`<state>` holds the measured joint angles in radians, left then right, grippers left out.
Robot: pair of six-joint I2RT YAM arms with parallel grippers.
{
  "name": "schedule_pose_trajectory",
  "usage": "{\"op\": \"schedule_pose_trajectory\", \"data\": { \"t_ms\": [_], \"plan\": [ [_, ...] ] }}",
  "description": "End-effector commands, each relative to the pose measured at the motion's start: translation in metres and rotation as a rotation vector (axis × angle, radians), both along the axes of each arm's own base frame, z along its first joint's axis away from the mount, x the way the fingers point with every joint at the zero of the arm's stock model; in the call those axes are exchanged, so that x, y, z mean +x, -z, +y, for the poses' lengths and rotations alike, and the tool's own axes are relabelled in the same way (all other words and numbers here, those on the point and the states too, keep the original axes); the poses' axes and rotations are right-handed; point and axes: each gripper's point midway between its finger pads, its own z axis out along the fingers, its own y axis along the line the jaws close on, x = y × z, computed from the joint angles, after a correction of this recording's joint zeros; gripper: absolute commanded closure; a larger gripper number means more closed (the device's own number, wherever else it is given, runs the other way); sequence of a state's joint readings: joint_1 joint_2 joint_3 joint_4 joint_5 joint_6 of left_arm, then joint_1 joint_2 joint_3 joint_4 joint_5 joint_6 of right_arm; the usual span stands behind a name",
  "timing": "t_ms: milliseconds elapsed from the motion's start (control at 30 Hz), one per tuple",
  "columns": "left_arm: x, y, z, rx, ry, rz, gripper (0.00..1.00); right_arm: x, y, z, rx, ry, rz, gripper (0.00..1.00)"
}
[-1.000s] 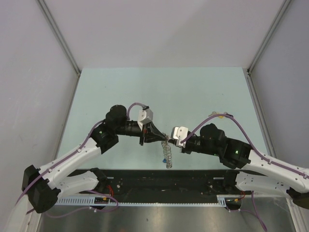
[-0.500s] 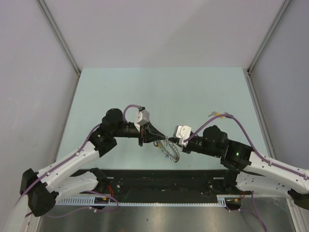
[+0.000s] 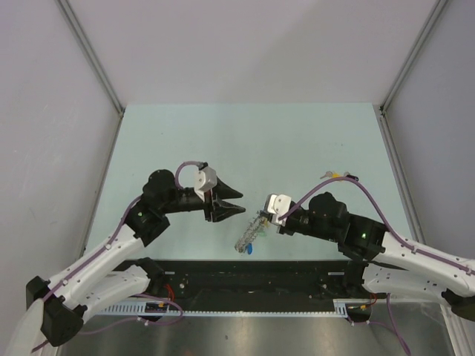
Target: Put the keys on the keyring
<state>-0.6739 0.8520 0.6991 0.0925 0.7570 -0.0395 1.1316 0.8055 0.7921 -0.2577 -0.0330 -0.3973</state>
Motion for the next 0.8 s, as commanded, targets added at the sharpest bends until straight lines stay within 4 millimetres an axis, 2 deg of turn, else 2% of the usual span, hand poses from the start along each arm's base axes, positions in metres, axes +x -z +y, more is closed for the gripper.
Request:
{"op": "schedule_pose_trajectory", "data": {
  "t_ms": [0,67,333,467,633,767],
  "plan": [
    [0.006,-0.004,0.008,0.025,-0.022,-0.046,0.49,0.006,-0.047,0.003,0.079,0.010,-0.085,1.00],
    [0.006,0.000,0.011,0.055,-0.016,-0.047,0.48,0.007,-0.046,0.004,0.063,0.007,-0.091,1.00],
    [0.015,-0.008,0.023,0.079,-0.074,-0.105,0.43,0.022,-0.049,0.006,0.035,0.036,-0.113,1.00],
    [0.023,-0.003,0.032,0.117,-0.120,-0.110,0.40,0.028,-0.049,0.009,0.031,0.033,-0.112,1.00],
    [0.034,-0.002,0.046,0.128,-0.201,-0.131,0.37,0.047,-0.043,0.012,0.007,0.061,-0.102,1.00],
    [0.050,-0.002,0.064,0.126,-0.352,-0.149,0.32,0.068,-0.038,0.015,-0.002,0.079,-0.096,1.00]
  ]
}}
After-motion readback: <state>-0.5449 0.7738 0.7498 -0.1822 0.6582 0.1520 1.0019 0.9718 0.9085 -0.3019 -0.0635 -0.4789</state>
